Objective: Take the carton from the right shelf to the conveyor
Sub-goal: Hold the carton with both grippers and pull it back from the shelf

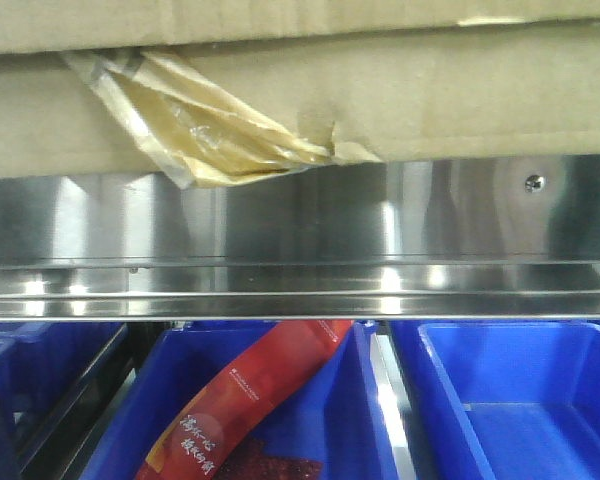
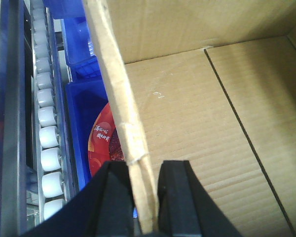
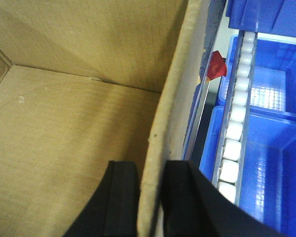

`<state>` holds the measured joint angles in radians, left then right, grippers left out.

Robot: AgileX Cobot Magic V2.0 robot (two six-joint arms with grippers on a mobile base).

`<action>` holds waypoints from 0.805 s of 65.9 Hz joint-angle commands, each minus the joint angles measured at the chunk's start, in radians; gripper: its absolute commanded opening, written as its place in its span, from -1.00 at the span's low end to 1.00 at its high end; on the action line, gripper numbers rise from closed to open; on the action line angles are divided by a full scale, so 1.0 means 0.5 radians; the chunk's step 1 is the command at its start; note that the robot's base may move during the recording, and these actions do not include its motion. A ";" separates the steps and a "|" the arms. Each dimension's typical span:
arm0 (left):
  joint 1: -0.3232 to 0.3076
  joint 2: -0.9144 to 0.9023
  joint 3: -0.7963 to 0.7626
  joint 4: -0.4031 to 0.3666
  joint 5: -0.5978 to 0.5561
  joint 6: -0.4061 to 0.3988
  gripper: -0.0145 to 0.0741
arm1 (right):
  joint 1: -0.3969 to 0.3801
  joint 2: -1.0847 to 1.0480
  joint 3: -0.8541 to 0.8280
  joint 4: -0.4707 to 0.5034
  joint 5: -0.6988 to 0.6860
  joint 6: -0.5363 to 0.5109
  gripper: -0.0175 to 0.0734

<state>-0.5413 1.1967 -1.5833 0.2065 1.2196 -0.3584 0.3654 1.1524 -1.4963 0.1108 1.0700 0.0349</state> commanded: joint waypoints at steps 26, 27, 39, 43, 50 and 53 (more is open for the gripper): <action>-0.009 -0.029 -0.005 0.030 0.003 0.022 -0.70 | -0.007 -0.016 -0.006 -0.044 -0.123 -0.028 -0.77; -0.009 -0.029 -0.005 0.030 0.003 0.022 -0.70 | -0.007 -0.016 -0.006 -0.044 -0.123 -0.028 -0.77; -0.009 -0.029 -0.005 0.030 0.003 0.022 -0.70 | -0.007 -0.016 -0.006 -0.044 -0.123 -0.028 -0.77; -0.009 -0.029 -0.005 0.030 0.003 0.022 -0.70 | -0.007 -0.016 -0.006 -0.044 -0.123 -0.028 -0.77; -0.009 -0.029 -0.005 0.030 0.003 0.022 -0.70 | -0.007 -0.016 -0.006 -0.044 -0.123 -0.028 -0.77; -0.009 -0.029 -0.005 0.030 0.003 0.022 -0.70 | -0.007 -0.016 -0.006 -0.044 -0.123 -0.028 -0.77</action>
<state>-0.5413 1.1967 -1.5833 0.2065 1.2196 -0.3584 0.3654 1.1524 -1.4963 0.1126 1.0700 0.0349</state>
